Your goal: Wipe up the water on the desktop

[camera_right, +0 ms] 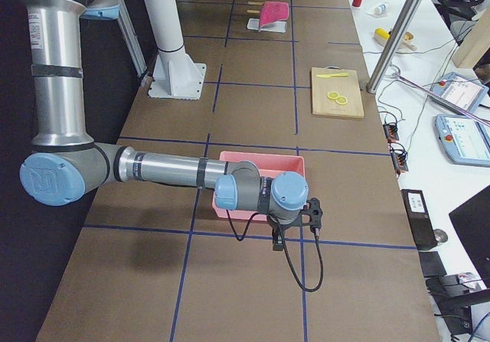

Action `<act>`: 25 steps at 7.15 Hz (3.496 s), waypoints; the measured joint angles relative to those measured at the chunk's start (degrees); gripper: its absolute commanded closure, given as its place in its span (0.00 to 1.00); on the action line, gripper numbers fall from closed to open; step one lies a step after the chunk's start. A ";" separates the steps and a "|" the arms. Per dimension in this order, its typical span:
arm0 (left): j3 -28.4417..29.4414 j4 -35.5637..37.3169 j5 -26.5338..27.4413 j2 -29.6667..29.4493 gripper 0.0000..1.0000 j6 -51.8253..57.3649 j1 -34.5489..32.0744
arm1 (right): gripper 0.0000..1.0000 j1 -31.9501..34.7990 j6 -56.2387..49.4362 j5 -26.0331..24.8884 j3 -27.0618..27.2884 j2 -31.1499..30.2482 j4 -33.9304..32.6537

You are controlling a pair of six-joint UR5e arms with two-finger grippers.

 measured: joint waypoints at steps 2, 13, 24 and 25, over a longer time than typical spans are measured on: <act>0.03 -0.06 -0.05 0.00 0.00 0.00 0.00 | 0.00 0.00 0.08 -0.01 0.05 0.14 0.02; -3.98 -1.34 -1.73 0.11 0.00 -2.10 0.10 | 0.00 0.00 0.26 -0.05 0.74 0.88 0.09; -6.17 -42.24 -10.21 3.75 0.00 -60.53 22.68 | 0.00 -0.17 0.33 -0.16 3.74 0.98 0.08; -6.11 -42.89 -9.73 3.34 0.02 -61.73 23.63 | 0.00 -0.17 0.31 -0.15 3.77 1.09 0.10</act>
